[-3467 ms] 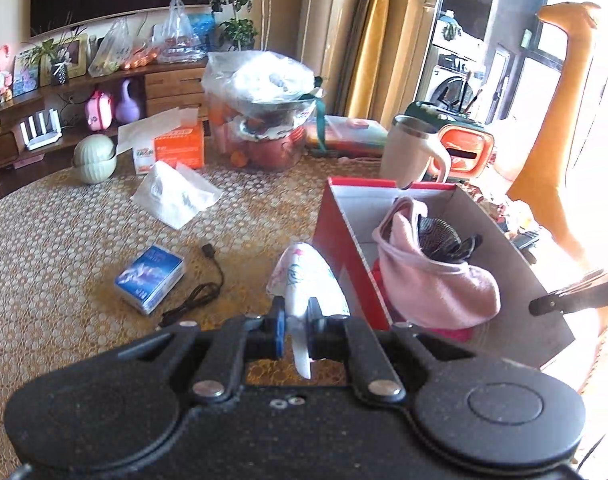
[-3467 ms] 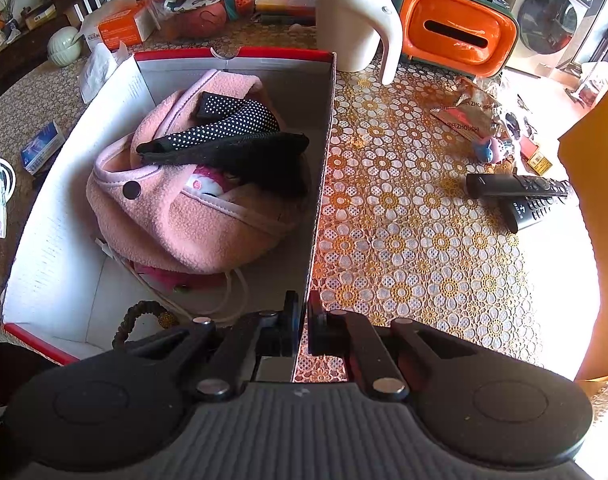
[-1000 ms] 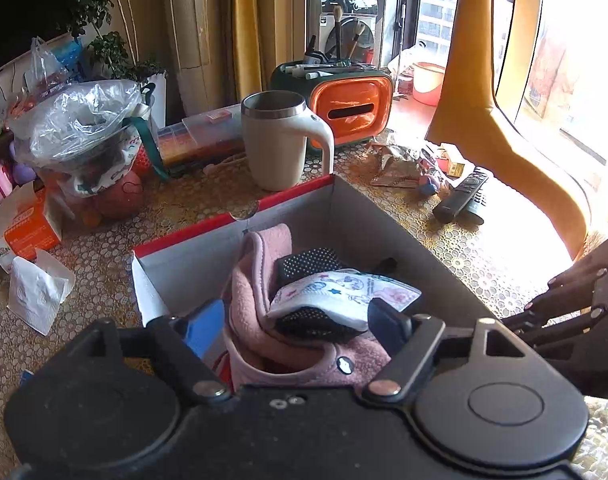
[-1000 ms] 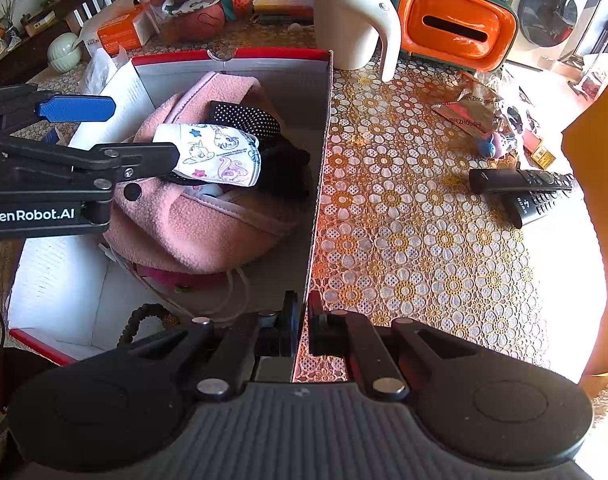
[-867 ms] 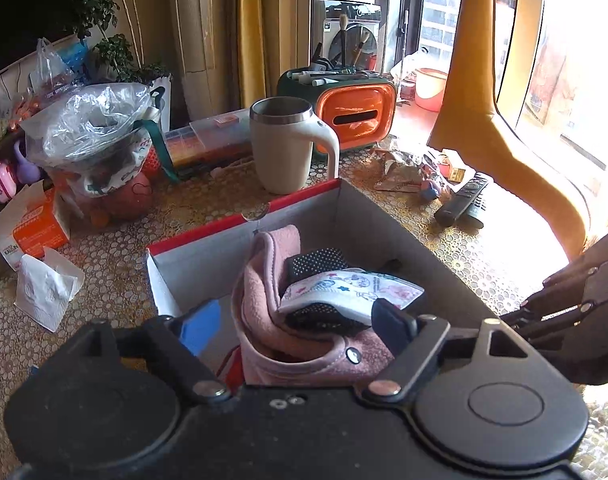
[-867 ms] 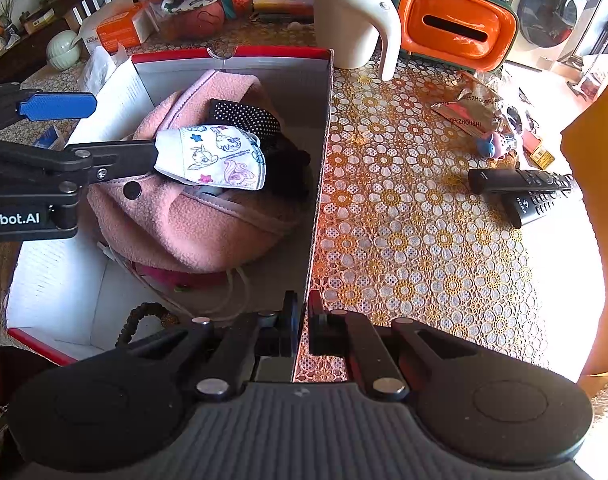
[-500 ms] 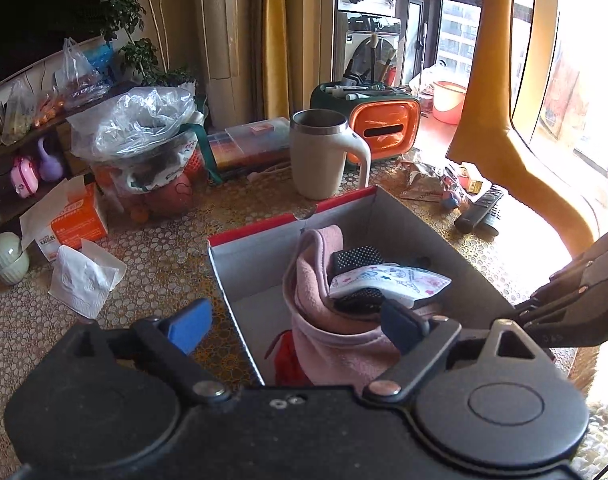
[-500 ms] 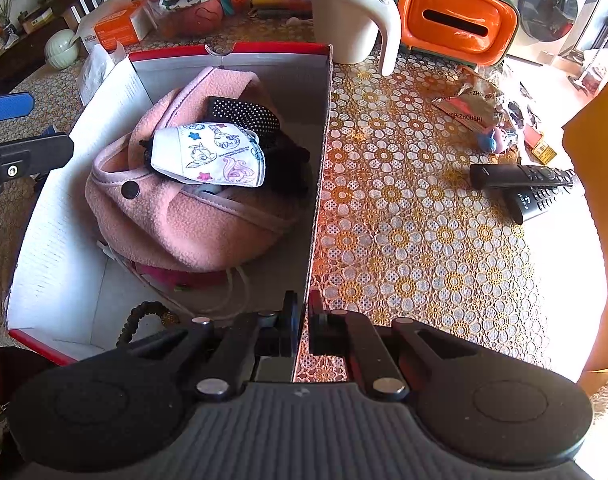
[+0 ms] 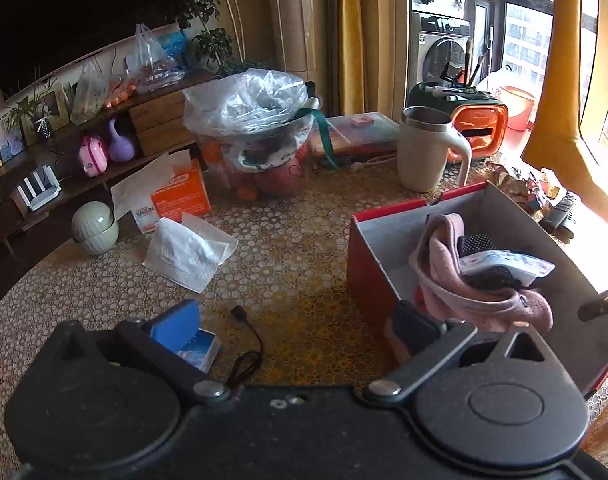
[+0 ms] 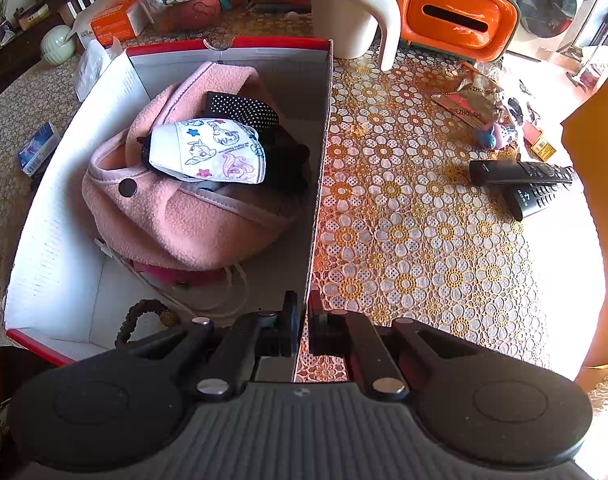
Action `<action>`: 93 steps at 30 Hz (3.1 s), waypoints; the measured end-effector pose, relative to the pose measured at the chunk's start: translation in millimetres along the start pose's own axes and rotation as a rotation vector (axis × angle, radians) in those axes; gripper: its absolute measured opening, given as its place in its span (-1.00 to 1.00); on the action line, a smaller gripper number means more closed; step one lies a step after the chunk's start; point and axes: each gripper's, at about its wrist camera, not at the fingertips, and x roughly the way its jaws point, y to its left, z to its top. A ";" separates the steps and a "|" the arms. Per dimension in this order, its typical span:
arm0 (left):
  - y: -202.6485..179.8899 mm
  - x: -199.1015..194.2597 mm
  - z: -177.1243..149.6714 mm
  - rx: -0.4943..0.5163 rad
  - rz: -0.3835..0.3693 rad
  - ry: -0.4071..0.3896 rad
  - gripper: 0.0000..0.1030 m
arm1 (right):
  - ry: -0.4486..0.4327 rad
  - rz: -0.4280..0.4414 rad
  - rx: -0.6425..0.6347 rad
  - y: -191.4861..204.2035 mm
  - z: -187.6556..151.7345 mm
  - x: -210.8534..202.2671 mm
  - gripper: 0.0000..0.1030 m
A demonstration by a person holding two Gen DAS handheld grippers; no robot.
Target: Organize objects
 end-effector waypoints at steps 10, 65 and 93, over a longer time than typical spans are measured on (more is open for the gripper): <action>60.5 28.9 -8.7 -0.042 0.120 0.020 0.99 | 0.008 -0.010 -0.002 0.3 1.7 1.9 -0.92; 74.9 79.5 -41.6 -0.062 0.109 0.132 -0.37 | 0.017 -0.016 -0.005 1.2 3.1 1.7 -0.93; 105.5 105.8 -70.9 -0.151 0.120 0.226 0.80 | -0.006 0.005 -0.004 1.9 -2.1 -6.1 -0.93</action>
